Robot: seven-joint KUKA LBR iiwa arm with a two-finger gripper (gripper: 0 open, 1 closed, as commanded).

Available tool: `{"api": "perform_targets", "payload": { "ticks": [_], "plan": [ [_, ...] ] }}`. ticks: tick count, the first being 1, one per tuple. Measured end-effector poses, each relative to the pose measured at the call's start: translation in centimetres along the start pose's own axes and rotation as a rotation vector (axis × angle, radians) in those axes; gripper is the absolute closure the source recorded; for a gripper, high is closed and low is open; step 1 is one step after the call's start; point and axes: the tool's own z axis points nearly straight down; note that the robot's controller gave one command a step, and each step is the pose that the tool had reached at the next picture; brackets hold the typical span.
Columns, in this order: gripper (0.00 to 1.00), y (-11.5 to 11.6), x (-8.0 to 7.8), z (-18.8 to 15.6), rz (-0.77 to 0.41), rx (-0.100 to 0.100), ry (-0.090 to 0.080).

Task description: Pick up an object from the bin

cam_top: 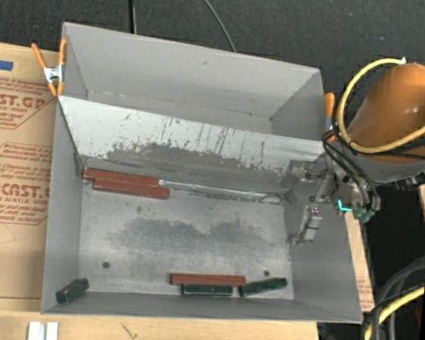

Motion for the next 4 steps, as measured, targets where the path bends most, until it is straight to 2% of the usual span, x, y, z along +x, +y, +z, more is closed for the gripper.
{"api": "perform_targets", "payload": {
  "ticks": [1,2,3,4],
  "plan": [
    [0.0,2.4,-0.4,5.0,-0.057,0.001,-0.006],
    [0.0,6.0,1.7,11.5,-0.154,-0.001,-0.002],
    [0.0,6.6,2.4,12.6,-0.159,-0.002,0.001],
    [0.0,5.7,4.0,14.4,-0.029,-0.001,0.003]
  ]
}}
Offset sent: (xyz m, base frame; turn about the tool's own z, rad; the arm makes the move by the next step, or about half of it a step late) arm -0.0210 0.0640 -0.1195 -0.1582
